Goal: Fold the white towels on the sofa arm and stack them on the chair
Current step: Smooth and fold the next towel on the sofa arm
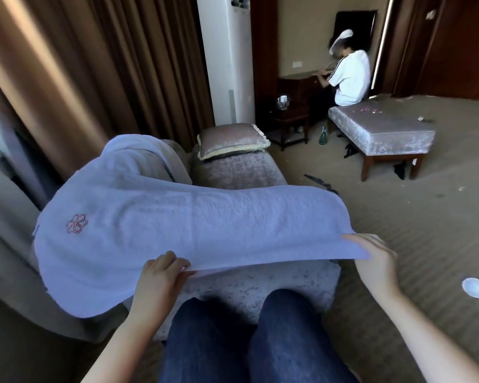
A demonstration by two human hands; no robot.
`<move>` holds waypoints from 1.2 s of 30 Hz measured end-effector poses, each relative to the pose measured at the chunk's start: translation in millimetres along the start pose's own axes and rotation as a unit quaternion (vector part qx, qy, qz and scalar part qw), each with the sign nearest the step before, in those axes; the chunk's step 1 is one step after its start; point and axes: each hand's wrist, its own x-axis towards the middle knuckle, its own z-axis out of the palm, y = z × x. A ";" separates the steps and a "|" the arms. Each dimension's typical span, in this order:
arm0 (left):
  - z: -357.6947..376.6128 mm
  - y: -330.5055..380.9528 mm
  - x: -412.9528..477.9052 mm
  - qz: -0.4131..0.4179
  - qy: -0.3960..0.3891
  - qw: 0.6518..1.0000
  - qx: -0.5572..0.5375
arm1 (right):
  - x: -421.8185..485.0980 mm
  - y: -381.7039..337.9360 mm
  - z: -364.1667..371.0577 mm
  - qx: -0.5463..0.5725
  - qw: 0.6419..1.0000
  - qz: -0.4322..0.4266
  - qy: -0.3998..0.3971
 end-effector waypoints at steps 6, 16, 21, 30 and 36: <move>-12.9 -16.7 0.3 -0.165 -0.065 0.984 -0.035 | 36.3 11.4 -28.6 0.113 0.979 0.137 -0.098; -61.4 -34.1 98.9 -0.159 -0.080 0.980 -0.087 | 88.7 8.5 -21.2 0.050 0.979 0.136 -0.146; -49.3 -56.6 164.0 -0.096 -0.078 0.992 -0.017 | 135.8 1.9 1.7 0.046 0.976 0.157 -0.143; 7.6 -77.7 235.4 -0.105 -0.217 0.966 0.092 | 192.1 11.7 58.4 -0.054 0.957 0.167 -0.229; 42.9 -89.6 219.2 -0.079 -0.280 0.951 0.107 | 177.0 22.4 72.0 -0.074 0.929 0.235 -0.276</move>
